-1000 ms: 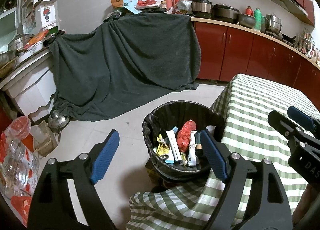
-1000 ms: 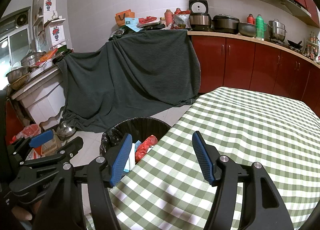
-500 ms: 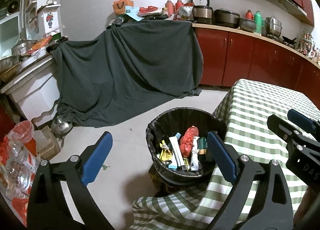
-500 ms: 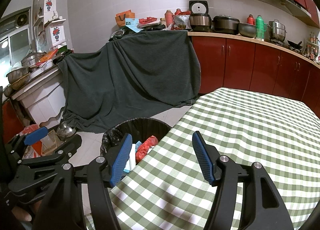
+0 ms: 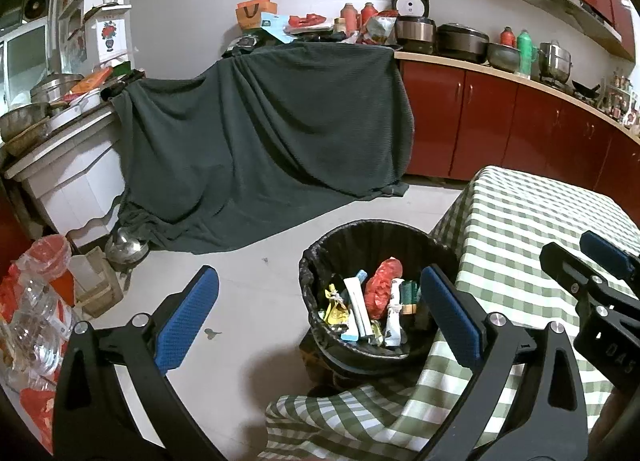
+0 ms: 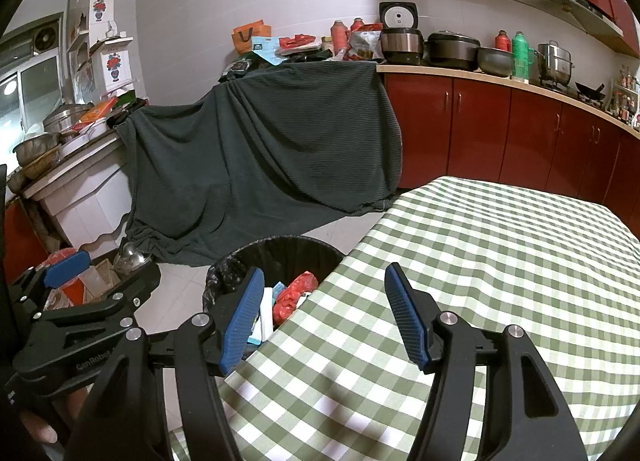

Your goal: Collect trash

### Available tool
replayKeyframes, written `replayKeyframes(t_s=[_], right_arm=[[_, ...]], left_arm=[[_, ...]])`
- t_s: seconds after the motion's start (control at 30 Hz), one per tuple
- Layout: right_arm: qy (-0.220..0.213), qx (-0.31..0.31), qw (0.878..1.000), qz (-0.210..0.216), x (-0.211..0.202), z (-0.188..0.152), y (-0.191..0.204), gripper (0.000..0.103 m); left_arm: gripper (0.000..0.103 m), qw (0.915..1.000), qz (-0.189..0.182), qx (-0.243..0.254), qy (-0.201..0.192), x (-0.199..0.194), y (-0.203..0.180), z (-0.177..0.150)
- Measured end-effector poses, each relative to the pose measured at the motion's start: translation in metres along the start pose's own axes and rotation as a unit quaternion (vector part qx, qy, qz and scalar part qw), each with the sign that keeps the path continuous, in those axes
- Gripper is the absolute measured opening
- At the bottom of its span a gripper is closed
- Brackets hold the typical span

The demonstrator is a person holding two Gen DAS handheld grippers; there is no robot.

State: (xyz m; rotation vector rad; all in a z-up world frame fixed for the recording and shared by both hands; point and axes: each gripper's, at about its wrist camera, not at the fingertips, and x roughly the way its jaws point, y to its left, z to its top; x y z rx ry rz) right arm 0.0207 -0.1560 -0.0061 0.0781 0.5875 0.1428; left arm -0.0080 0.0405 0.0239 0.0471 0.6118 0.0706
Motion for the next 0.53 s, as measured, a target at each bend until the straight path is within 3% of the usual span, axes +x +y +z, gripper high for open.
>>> replayKeyframes(t_s=[0.53], right_arm=[[-0.005, 0.007, 1.000, -0.006, -0.004, 0.001, -0.006, 0.067]], left_arm=[[0.098, 0.9997, -0.012, 0.018, 0.008, 0.004, -0.015, -0.004]])
